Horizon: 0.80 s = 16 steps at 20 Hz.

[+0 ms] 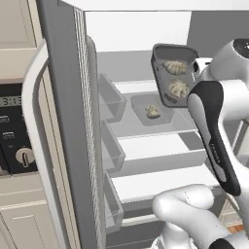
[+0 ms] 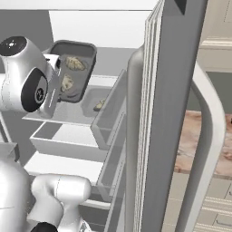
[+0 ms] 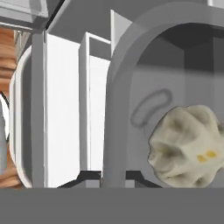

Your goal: Place two dumplings into each of the tupperware containers and then place the containers in the fridge.

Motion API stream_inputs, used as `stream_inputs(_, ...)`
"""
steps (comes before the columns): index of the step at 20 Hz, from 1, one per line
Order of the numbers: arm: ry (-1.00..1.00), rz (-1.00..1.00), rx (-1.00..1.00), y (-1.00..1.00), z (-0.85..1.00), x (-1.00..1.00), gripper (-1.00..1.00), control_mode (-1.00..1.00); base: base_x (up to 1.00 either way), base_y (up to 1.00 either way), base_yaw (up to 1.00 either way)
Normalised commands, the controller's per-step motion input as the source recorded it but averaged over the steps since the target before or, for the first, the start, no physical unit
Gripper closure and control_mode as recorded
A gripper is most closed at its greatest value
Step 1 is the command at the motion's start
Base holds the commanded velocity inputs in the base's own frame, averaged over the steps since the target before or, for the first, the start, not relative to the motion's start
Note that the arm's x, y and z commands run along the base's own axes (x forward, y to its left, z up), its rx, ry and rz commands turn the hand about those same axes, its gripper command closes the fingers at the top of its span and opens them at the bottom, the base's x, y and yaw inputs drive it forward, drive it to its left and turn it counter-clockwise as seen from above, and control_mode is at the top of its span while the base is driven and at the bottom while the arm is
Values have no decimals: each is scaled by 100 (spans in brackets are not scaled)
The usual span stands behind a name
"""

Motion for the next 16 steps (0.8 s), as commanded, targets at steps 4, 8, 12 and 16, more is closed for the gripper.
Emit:
stream_inputs(4, 1, 0, 5, 0, 27, 100, 100, -100, 0, 0, 0)
stream_inputs(8, 0, 0, 1, 0, 21, 90, 100, -100, 0, 0, 0)
stream_inputs(12, 0, 3, 0, 4, 3, 99, 100, -100, 0, 0, 0)
stream_inputs(16, -1, 6, 0, 0, 0, 91, 100, -100, 0, 0, 0)
